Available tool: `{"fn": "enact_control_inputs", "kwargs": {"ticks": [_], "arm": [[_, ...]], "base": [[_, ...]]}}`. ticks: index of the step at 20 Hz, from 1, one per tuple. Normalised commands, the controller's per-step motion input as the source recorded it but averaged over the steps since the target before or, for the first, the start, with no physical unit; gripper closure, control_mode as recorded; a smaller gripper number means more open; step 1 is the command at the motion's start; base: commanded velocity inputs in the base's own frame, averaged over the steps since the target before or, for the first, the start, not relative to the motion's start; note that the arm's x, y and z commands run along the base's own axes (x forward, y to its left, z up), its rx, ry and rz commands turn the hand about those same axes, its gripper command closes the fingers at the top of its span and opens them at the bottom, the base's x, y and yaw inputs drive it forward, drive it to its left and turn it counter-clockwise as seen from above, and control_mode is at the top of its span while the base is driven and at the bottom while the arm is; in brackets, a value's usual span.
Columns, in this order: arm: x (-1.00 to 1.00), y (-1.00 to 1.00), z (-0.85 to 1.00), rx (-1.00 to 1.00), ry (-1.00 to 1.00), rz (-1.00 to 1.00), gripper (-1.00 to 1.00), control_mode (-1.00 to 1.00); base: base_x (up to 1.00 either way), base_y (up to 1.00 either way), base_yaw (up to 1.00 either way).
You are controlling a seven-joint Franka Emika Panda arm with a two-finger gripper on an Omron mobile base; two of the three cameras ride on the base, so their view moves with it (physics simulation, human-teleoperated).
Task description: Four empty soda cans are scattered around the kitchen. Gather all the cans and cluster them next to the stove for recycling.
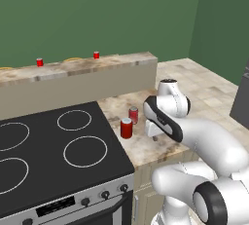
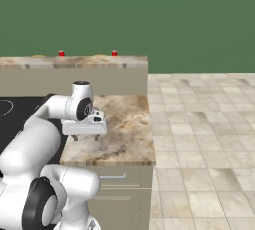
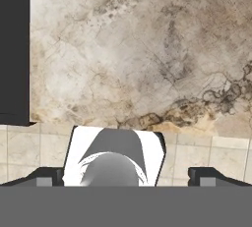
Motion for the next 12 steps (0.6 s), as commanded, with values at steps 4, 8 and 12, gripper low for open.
{"fn": "enact_control_inputs", "kwargs": {"ticks": [4,8,12], "arm": [[0.00,0.00,0.00,0.00,0.00,0.00,-1.00,-1.00],[-0.01,0.00,0.00,0.00,0.00,0.00,-1.00,1.00],[0.00,0.00,0.00,0.00,0.00,0.00,-1.00,1.00]], "base": [[0.00,0.00,0.00],[-0.06,0.00,0.00],[-0.39,-0.06,-0.03]]}}
